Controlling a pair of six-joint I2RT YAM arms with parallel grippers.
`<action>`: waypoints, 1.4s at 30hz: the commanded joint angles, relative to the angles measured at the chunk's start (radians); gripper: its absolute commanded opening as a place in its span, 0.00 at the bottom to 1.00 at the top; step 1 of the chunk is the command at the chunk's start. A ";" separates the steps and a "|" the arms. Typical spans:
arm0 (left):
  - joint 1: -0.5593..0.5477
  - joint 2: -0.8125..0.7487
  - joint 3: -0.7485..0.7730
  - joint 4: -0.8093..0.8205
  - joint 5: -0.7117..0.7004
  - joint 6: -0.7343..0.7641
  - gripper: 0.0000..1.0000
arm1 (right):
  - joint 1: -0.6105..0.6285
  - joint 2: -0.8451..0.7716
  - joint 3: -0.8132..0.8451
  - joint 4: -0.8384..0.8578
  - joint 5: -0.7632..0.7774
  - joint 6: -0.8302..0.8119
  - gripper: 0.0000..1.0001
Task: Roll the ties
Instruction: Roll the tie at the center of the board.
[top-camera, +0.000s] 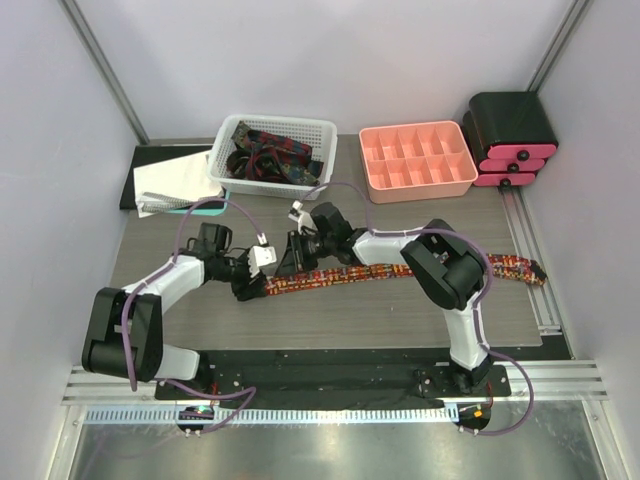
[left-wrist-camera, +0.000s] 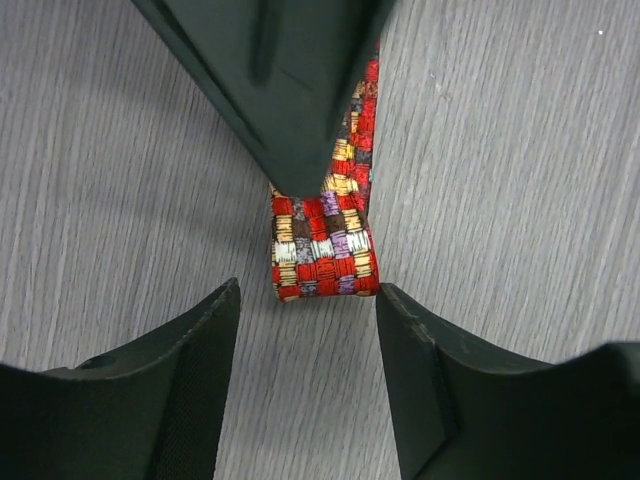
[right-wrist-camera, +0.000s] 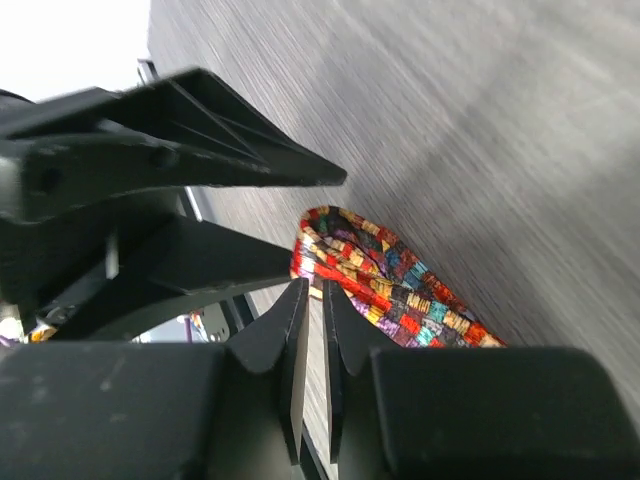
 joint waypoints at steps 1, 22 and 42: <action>-0.011 0.006 0.038 0.030 0.000 0.018 0.56 | 0.016 0.042 -0.014 0.061 -0.004 0.051 0.16; -0.042 0.068 0.219 -0.198 -0.089 0.160 0.73 | 0.015 0.186 0.080 0.142 0.016 0.212 0.13; -0.146 0.220 0.257 -0.166 -0.189 0.206 0.64 | -0.071 0.005 -0.020 0.081 -0.058 0.168 0.24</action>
